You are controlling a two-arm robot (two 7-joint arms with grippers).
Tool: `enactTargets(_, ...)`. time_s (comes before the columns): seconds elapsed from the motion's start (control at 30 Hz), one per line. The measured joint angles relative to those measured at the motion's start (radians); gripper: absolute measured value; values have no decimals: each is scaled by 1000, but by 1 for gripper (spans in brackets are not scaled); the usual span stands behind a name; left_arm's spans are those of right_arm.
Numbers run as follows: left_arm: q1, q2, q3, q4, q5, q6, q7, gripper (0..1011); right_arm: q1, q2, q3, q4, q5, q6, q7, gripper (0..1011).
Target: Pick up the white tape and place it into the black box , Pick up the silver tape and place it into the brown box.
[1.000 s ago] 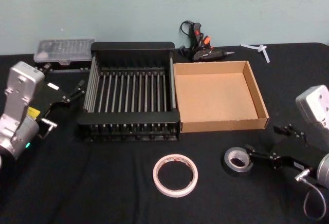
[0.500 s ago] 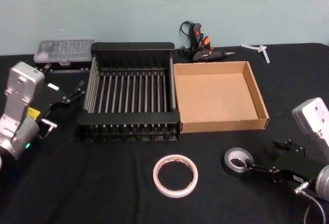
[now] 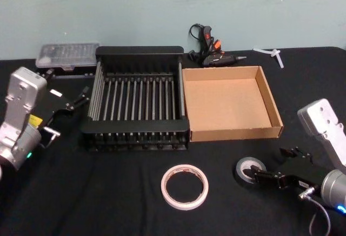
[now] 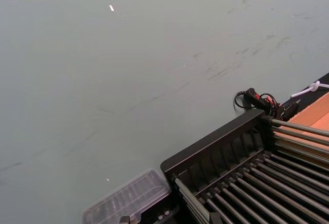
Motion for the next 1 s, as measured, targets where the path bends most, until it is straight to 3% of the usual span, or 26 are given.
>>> enactTargets(0.5,0,0,0,0,0,0,0,1001,55,-52,-22,46,-49,27,18,1002)
enactTargets(1.0,0,0,0,0,0,0,0,1001,66,-85,-16,68,-80,49,31,1002)
